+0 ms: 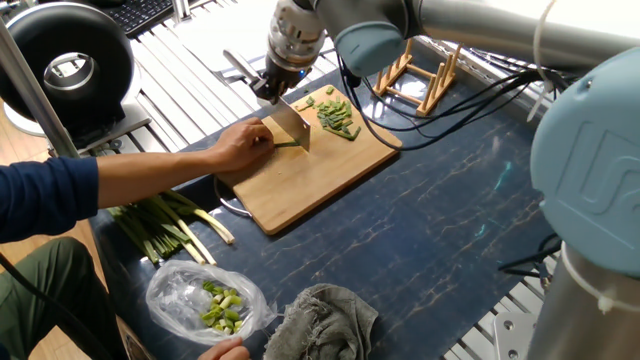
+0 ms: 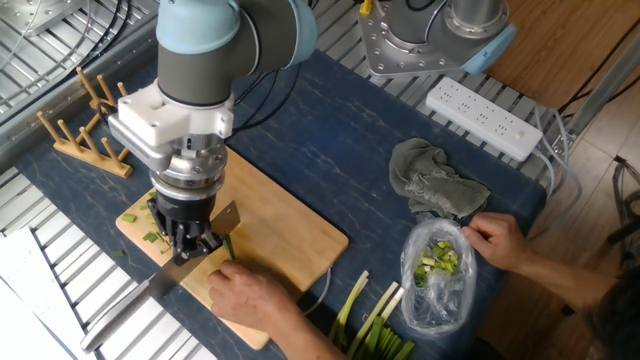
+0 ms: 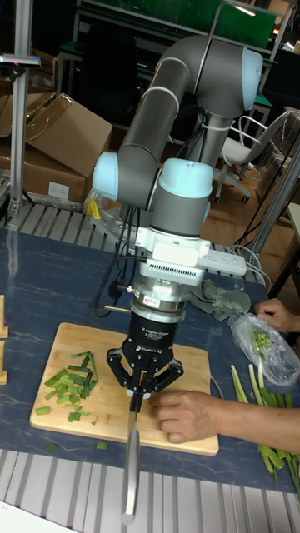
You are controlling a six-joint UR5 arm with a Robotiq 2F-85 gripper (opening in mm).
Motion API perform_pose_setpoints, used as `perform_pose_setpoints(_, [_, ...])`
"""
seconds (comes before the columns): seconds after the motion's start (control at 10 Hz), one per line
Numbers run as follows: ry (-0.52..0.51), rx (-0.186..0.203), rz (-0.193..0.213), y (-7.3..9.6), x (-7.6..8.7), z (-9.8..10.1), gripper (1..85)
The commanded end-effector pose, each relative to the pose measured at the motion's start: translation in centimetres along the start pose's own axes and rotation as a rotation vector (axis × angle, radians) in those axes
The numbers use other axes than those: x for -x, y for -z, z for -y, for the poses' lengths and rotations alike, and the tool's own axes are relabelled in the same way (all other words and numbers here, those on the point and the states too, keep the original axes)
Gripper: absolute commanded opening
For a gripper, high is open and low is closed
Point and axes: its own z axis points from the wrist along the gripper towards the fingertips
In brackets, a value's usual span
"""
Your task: Chop the scallions
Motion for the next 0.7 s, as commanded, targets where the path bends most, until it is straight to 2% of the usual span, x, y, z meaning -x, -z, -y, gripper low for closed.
perform_pose_setpoints(0.0, [0.001, 0.014, -0.022, 1.1, -1.5, 0.5, 1.3])
perform_pose_setpoints(0.2, [0.011, 0.03, -0.054, 2.9, -2.9, 0.8, 1.3])
perform_pose_setpoints(0.4, [0.002, 0.023, -0.043, 2.1, -3.8, 0.5, 1.3])
perform_pose_setpoints(0.6, [0.011, 0.021, -0.036, 2.0, -4.9, 0.7, 1.3])
